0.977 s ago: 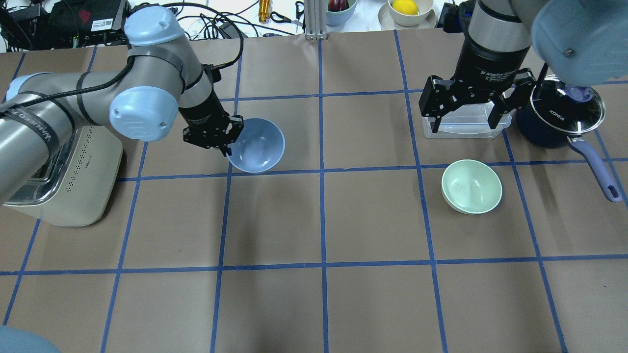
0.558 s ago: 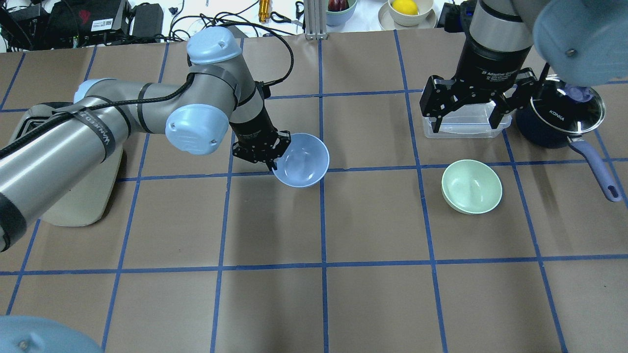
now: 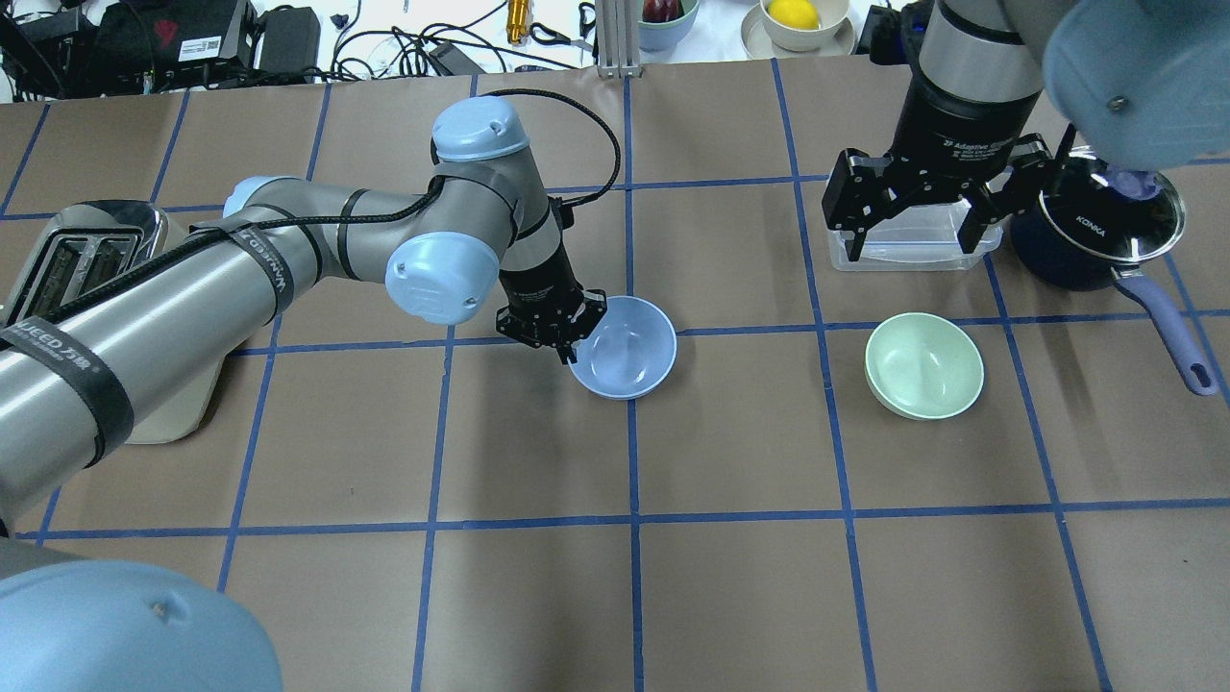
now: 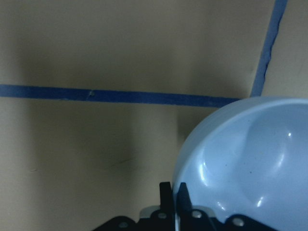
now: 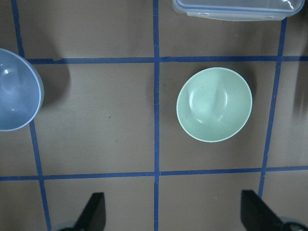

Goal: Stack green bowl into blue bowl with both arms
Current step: 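Release the light blue bowl and raise the left gripper away, then lower the right gripper onto the pale green bowl rim and grasp it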

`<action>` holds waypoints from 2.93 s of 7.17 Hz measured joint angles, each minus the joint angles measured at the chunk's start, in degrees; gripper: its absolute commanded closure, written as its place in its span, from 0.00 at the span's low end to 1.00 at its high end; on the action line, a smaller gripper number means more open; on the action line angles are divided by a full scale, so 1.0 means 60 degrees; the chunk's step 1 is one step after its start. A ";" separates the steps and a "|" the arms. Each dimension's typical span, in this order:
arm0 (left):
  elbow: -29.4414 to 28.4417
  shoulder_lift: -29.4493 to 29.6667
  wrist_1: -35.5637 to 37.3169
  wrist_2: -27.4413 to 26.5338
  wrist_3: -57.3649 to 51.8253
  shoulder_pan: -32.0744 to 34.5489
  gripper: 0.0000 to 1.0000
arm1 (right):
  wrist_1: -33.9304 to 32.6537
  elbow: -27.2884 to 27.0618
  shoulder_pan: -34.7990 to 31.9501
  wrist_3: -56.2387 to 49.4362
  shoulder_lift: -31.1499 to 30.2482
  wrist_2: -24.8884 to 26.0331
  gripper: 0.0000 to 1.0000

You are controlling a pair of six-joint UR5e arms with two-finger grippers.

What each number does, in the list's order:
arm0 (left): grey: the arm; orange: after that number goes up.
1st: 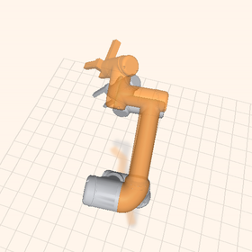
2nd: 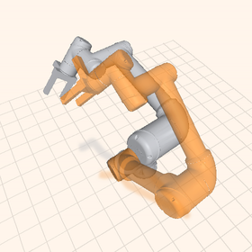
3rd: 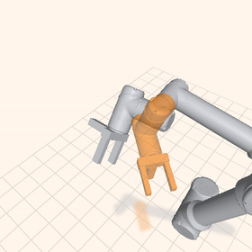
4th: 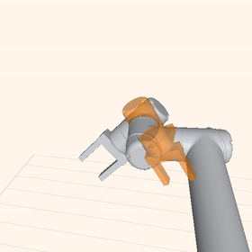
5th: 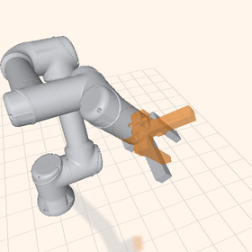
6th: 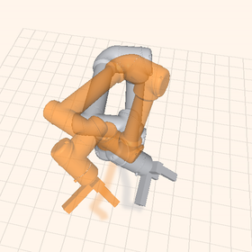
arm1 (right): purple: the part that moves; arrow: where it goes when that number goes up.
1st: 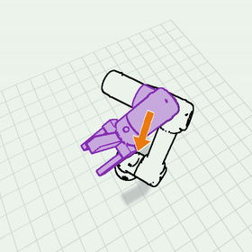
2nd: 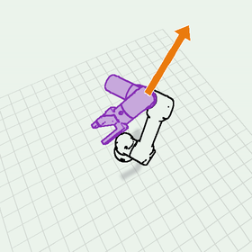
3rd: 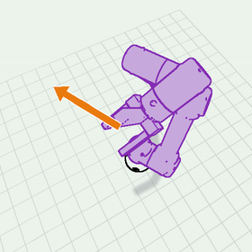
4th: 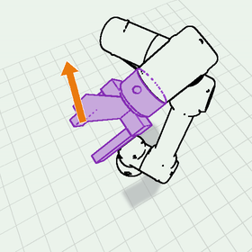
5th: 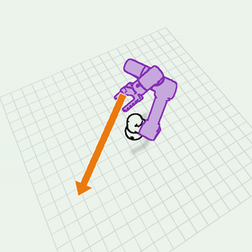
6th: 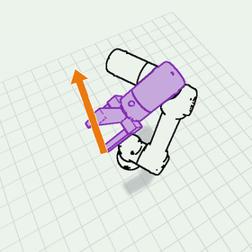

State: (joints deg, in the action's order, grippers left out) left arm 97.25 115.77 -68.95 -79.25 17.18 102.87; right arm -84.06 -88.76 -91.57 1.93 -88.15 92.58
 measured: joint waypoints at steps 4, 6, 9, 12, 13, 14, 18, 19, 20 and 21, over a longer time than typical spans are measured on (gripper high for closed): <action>-0.0072 -0.0150 0.0676 -0.0354 0.0017 -0.0025 0.00 | -0.0010 -0.0012 -0.0001 0.0045 0.0006 -0.0017 0.00; -0.0423 -0.0613 0.0222 -0.1014 -0.0496 -0.0385 0.00 | -0.0089 -0.0078 0.0009 0.0109 0.0042 -0.0032 0.00; -0.1548 -0.1135 -0.1638 -0.1569 -0.2232 -0.1574 0.00 | -0.0803 -0.0342 0.0080 -0.0018 0.0714 0.0049 0.00; -0.1742 -0.1118 -0.1951 -0.1872 -0.2729 -0.1909 0.00 | -0.3582 -0.1709 0.0454 -0.0019 0.1770 0.0788 0.00; -0.1704 -0.1098 -0.1952 -0.1890 -0.2751 -0.1919 0.00 | -0.4845 -0.2439 0.0544 0.0048 0.2129 0.0937 0.00; -0.1660 -0.1092 -0.1953 -0.1901 -0.2757 -0.1920 0.00 | -0.5744 -0.2988 0.0580 0.0302 0.2426 0.1129 0.00; -0.1601 -0.1034 -0.1993 -0.1909 -0.2751 -0.1912 0.00 | -0.6110 -0.3535 0.0590 0.1909 0.2698 0.1495 0.08; -0.1595 -0.1030 -0.2001 -0.1909 -0.2748 -0.1907 0.00 | -0.6000 -0.3563 0.0586 0.2036 0.2761 0.1525 0.38; -0.1593 -0.1029 -0.2013 -0.1908 -0.2747 -0.1902 0.00 | -0.5947 -0.3556 0.0585 0.2082 0.2930 0.1547 0.83; -0.1590 -0.1029 -0.2023 -0.1909 -0.2747 -0.1899 0.00 | -0.5873 -0.3532 0.0585 0.2078 0.3058 0.1631 1.00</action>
State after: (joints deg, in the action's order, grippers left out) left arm 87.71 109.60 -81.08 -90.70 0.70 91.48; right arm -119.30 -109.95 -88.06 14.40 -69.81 102.36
